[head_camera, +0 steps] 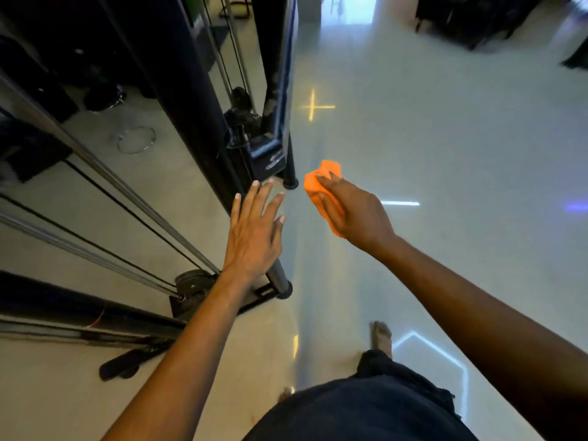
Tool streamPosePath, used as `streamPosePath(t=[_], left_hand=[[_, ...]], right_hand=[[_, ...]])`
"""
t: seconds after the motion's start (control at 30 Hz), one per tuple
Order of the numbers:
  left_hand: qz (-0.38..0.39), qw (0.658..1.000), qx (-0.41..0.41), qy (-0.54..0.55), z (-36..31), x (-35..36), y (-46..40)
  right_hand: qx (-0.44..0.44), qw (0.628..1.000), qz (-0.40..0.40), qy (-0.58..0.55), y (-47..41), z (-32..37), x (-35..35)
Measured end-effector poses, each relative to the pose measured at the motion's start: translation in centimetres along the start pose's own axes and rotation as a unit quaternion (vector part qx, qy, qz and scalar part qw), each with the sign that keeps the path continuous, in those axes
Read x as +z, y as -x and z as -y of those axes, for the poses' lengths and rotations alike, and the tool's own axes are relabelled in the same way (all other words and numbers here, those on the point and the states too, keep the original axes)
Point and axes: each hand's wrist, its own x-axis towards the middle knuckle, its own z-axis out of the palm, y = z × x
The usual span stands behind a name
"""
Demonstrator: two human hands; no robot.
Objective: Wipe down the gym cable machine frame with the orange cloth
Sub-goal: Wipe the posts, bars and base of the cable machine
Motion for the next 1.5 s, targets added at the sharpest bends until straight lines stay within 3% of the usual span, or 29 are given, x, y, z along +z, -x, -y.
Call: streamPosePath(t=[0.23,0.4,0.57,0.67,0.8,0.9,1.1,1.23,1.33,1.5], left_hand=[[-0.119,0.980,-0.129,-0.097,-3.0,-0.5,-5.9],[-0.146,0.953,-0.219,-0.146,-4.9,-0.5,-7.6],[-0.153,0.937,-0.261,-0.178,-5.2,-1.1,-8.1],[-0.151,0.929,-0.272,-0.202,-4.2,-1.5,-8.7],[-0.150,0.931,-0.248,-0.220,-3.1,-1.4,-9.5],[-0.147,0.935,-0.228,-0.229,-2.0,-1.1,-9.9],[-0.145,0.940,-0.193,-0.242,0.4,0.9,-9.4],[-0.153,0.946,-0.165,-0.234,2.6,1.6,-9.2],[-0.161,0.953,-0.140,-0.215,3.9,2.0,-8.9],[-0.176,0.956,-0.112,-0.206,5.1,2.7,-9.1]], right_hand=[[-0.118,0.991,0.025,-0.066,-10.7,-4.1,-2.9],[-0.211,0.970,0.062,-0.109,-15.5,-4.5,-3.9],[-0.258,0.949,0.089,-0.160,-18.2,-2.6,-3.1],[-0.274,0.951,0.112,-0.094,-20.1,-1.6,0.0],[-0.291,0.949,0.103,0.062,-20.2,-2.2,5.2],[-0.314,0.945,0.053,0.073,-19.1,-2.6,6.7],[-0.360,0.930,0.035,0.072,-22.3,-5.7,7.9],[-0.249,0.968,0.022,-0.029,-21.8,-4.6,8.3],[-0.194,0.980,-0.014,-0.036,-18.2,-1.0,10.9],[-0.356,0.933,-0.039,0.038,-20.3,-5.1,11.7]])
